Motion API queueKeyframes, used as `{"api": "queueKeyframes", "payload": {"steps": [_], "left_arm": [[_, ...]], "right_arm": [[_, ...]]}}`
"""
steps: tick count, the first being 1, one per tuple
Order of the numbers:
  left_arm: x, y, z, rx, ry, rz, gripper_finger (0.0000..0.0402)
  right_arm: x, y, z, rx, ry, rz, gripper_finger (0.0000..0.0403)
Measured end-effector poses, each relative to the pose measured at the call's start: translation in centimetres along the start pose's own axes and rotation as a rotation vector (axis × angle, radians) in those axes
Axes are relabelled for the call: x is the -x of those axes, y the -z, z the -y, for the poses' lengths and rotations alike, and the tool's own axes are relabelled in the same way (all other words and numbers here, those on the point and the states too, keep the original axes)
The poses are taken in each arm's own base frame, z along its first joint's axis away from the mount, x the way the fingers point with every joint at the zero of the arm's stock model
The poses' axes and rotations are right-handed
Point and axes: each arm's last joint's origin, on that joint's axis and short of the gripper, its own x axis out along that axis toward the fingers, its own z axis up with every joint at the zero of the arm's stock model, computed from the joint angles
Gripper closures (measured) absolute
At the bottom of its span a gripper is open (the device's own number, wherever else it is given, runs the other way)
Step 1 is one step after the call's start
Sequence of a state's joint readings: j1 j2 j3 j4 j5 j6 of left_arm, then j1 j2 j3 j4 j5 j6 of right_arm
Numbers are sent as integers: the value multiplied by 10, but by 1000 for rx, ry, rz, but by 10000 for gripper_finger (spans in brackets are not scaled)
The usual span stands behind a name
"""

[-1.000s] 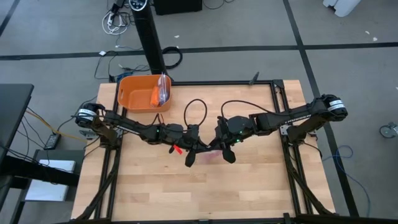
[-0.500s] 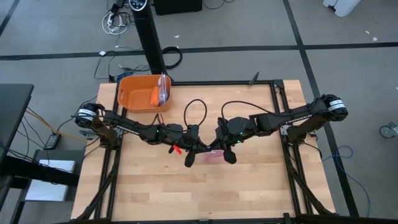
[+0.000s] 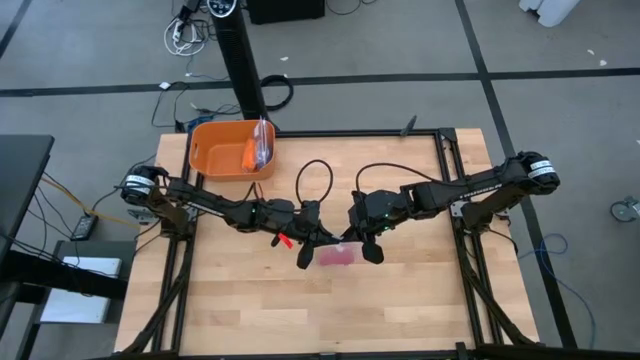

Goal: Roll bandage
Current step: Close the transparent zip bag

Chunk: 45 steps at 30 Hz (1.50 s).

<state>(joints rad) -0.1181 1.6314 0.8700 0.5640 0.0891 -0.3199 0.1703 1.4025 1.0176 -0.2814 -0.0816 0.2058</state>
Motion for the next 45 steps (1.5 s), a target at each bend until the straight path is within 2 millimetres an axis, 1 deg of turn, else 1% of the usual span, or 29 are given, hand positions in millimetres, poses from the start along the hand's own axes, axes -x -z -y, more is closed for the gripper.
{"api": "queueKeyframes", "payload": {"steps": [17, 45], "left_arm": [[1, -2, 1, -2, 5, 14, 401], [1, -3, 1, -6, 16, 19, 401]], "right_arm": [[-1, 15, -2, -28, 0, -145, 385], [2, 36, -20, -92, 0, -325, 384]]}}
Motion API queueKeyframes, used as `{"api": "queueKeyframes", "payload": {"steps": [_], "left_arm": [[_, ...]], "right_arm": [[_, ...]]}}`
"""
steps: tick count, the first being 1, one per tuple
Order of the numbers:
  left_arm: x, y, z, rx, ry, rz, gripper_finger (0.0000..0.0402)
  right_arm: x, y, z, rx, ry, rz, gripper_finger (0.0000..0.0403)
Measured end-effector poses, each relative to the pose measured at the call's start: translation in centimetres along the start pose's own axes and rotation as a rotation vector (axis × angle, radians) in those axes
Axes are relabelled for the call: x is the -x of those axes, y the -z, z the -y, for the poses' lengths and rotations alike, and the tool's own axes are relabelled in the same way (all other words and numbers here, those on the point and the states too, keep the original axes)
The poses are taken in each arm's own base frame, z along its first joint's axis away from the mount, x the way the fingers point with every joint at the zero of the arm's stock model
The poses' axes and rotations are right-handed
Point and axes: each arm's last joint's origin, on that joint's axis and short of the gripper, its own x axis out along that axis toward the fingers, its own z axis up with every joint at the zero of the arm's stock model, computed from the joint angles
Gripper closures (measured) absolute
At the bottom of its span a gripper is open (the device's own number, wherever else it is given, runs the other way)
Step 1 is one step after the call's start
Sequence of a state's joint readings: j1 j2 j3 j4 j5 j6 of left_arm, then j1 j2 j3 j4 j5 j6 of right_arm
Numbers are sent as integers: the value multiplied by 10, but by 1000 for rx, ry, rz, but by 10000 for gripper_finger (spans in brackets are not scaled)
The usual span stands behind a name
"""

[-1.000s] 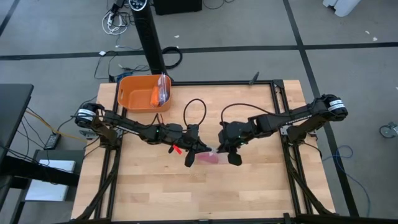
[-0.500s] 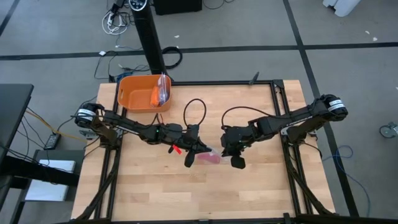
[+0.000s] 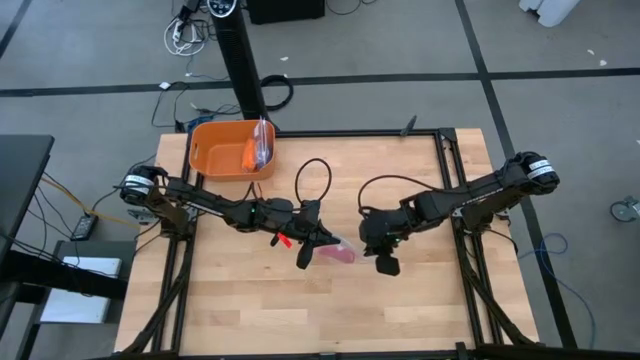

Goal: Roll bandage
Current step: Close the transparent zip bag, then put the transparent zip bag into the orange bin

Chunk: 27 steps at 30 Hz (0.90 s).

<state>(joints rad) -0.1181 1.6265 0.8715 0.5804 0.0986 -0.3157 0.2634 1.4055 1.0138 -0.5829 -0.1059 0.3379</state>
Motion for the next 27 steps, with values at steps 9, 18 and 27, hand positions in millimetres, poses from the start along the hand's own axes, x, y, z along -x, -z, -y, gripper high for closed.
{"api": "queueKeyframes", "payload": {"steps": [9, 18, 27], "left_arm": [[0, 0, 0, 0, 0, 0, 401], [0, 0, 0, 0, 0, -1, 401], [1, -3, 1, -2, 9, 16, 401]], "right_arm": [[-1, 7, -7, -7, -1, -45, 384], [-1, 12, -14, -18, -2, -77, 383], [-1, 18, -12, -36, 87, -97, 308]]}}
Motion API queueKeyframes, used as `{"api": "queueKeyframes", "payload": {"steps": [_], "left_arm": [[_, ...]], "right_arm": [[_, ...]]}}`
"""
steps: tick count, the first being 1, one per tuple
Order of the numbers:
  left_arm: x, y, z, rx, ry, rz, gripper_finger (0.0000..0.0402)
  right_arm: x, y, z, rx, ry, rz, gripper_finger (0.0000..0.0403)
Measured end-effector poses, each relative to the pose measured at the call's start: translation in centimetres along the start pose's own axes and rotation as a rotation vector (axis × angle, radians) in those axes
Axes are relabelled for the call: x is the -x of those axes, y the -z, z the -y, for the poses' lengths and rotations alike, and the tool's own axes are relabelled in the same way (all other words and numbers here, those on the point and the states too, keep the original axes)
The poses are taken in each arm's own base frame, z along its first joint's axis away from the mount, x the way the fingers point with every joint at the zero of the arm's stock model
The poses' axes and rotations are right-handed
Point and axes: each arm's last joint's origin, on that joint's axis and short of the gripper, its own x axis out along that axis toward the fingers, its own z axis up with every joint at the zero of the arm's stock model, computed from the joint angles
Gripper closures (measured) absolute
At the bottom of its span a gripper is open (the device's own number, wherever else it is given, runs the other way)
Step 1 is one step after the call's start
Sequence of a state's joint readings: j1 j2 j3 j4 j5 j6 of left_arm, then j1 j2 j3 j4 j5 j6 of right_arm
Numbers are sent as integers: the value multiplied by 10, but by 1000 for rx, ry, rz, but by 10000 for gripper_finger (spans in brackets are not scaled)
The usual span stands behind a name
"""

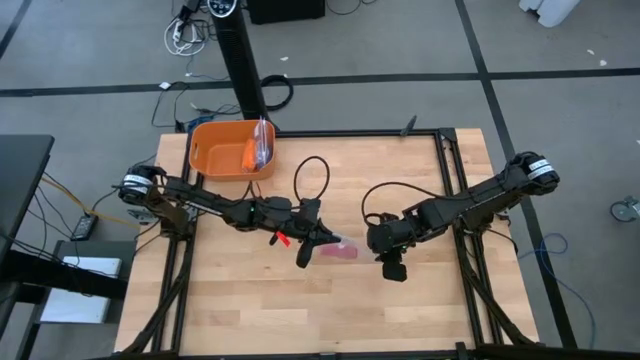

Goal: Roll bandage
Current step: Put the transparent zip bag into the orange bin

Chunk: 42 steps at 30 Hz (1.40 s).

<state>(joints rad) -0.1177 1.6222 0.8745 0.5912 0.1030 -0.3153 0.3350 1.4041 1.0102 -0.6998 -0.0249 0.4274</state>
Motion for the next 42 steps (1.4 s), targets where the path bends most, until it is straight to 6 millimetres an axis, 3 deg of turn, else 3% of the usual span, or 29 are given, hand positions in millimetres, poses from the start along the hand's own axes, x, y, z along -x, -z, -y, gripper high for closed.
{"api": "queueKeyframes", "payload": {"steps": [9, 14, 18, 24, 34, 37, 42], "left_arm": [[0, 4, -1, -12, -7, -37, 401], [0, 5, -2, -11, -9, -45, 401], [0, 5, -2, -11, -9, -45, 401], [0, 6, -2, -14, -9, -47, 401], [0, 6, -2, -22, -8, -45, 400], [0, 5, -2, -38, -14, -40, 400], [0, 5, -3, -44, -50, -29, 397]], "right_arm": [[24, 11, 5, -66, 43, -5, 182], [52, 16, 7, -75, 82, 108, 148], [60, 12, 4, -42, 68, 204, 144], [46, -6, 3, 77, 63, 284, 169], [18, -32, 18, 158, 80, 322, 225], [10, -35, 17, 187, 42, 309, 269], [5, -35, 17, 216, 46, 287, 387]]}}
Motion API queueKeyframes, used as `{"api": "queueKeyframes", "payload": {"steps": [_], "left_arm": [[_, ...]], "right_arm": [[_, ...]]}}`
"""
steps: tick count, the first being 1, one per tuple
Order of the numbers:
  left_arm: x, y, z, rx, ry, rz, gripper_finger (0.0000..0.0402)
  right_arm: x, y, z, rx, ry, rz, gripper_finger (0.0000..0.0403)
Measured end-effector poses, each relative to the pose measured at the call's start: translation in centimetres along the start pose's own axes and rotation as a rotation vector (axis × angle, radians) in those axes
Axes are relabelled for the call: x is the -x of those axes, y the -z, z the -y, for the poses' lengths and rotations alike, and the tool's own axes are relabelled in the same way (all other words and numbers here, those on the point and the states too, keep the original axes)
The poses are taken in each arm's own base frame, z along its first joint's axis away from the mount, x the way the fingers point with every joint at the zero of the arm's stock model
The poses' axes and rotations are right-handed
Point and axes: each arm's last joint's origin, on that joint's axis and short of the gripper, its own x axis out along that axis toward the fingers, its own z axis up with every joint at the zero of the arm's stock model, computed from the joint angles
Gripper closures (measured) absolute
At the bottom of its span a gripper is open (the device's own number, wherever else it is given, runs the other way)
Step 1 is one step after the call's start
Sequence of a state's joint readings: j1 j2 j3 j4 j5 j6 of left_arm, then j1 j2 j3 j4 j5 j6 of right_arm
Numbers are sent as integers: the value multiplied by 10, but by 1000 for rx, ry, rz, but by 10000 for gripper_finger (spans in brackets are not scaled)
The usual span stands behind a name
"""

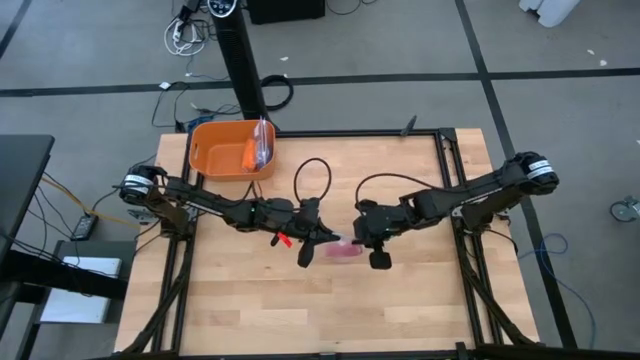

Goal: Roll bandage
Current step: Put the transparent zip bag into the orange bin

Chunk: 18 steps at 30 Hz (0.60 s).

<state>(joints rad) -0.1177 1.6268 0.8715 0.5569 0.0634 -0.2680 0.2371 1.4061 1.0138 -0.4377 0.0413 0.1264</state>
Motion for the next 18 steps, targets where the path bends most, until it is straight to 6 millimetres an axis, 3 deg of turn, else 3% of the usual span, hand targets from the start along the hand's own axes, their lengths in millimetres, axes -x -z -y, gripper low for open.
{"api": "queueKeyframes", "payload": {"steps": [8, 18], "left_arm": [[14, -12, 0, -56, -146, 18, 358], [82, -39, 13, -221, -559, -94, 317]], "right_arm": [[19, -2, 0, -12, 8, 48, 400], [34, -16, 12, -86, -30, 193, 402]]}}
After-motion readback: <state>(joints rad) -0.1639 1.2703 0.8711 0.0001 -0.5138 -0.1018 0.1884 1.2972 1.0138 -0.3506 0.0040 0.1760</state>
